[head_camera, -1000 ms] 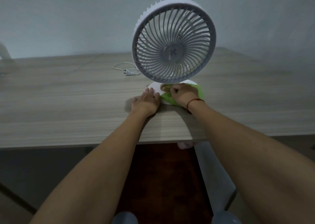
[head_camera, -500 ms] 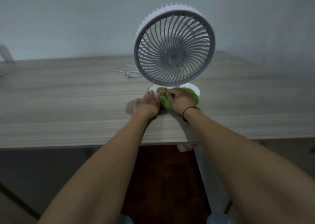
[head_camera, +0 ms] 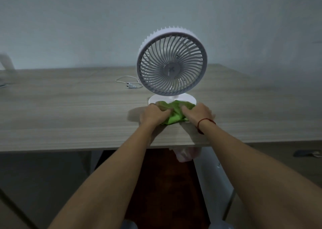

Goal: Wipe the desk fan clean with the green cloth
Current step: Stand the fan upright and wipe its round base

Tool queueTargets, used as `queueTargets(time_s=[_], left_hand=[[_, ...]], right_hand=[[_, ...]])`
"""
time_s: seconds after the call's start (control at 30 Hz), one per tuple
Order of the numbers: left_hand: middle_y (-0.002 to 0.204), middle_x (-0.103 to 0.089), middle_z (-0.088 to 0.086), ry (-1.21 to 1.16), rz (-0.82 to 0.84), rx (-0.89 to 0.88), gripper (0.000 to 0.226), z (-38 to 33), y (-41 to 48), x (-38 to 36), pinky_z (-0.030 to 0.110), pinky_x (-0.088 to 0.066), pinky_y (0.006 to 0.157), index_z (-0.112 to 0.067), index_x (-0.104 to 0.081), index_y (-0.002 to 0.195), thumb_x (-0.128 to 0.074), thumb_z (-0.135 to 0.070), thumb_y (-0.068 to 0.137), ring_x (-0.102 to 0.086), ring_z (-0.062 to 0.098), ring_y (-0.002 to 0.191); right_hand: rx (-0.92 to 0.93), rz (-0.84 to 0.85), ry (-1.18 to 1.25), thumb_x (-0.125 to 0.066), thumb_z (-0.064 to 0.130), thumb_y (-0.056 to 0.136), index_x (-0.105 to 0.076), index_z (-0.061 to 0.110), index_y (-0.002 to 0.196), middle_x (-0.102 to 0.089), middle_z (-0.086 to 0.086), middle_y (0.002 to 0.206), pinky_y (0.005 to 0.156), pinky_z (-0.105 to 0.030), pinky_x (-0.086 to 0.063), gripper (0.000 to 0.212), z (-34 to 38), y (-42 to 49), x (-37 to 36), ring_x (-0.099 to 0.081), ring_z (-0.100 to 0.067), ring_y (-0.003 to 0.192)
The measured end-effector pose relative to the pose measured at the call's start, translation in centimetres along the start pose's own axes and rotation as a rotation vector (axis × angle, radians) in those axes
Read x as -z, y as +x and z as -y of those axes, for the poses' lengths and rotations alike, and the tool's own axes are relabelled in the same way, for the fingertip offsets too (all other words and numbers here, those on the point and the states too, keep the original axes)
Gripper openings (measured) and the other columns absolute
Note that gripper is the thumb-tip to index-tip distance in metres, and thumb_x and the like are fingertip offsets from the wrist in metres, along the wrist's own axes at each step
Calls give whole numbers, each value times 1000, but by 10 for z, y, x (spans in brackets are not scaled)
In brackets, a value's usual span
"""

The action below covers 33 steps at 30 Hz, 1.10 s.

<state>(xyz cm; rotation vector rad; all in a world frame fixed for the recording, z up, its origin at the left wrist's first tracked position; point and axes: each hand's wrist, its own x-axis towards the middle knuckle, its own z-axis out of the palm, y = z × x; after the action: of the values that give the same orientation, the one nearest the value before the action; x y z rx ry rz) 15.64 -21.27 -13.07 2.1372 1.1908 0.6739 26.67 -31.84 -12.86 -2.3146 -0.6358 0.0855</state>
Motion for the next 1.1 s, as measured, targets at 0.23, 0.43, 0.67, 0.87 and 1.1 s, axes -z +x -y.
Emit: queueTargets(time_s=[0.23, 0.43, 0.67, 0.87, 1.1], left_hand=[[82, -62, 3, -622, 0, 161, 22, -11, 4, 9, 11, -45, 40, -7, -59, 109, -60, -18, 89, -56, 11, 65], [126, -60, 21, -289, 76, 185, 45, 2, 4, 16, 38, -53, 83, 4, -51, 127, -54, -27, 94, -60, 35, 114], [133, -54, 20, -162, 126, 148, 48, -2, 8, 12, 33, -44, 83, 2, -40, 133, -51, -27, 96, -54, 33, 121], [138, -51, 22, -109, 120, 68, 41, -5, 12, 8, 37, -40, 102, 2, -46, 133, -40, -24, 101, -48, 36, 128], [130, -58, 25, -143, -7, 10, 36, 24, 19, 30, 38, -41, 101, 0, -53, 125, -40, -23, 101, -53, 39, 122]], right_hand=[[-65, 251, 529, -78, 31, 71, -60, 3, 117, -67, -11, 112, 87, -39, -57, 57, 10, 7, 20, -66, -27, 102], [-166, 377, 365, -77, 49, 69, -52, 10, 117, -64, -10, 97, 59, -35, -59, 66, 11, -3, 28, -66, -27, 79], [94, 317, 368, -76, 23, 77, -57, 5, 123, -64, -11, 120, 96, -42, -51, 53, 25, -1, 23, -62, -29, 109], [-121, 431, 412, -64, 10, 86, -52, 1, 131, -57, -17, 135, 105, -44, -46, 48, 19, 13, 18, -56, -31, 124], [-237, 529, 865, -47, -3, 94, -52, -2, 128, -60, -19, 131, 84, -39, -50, 34, 47, -7, -3, -59, -31, 121]])
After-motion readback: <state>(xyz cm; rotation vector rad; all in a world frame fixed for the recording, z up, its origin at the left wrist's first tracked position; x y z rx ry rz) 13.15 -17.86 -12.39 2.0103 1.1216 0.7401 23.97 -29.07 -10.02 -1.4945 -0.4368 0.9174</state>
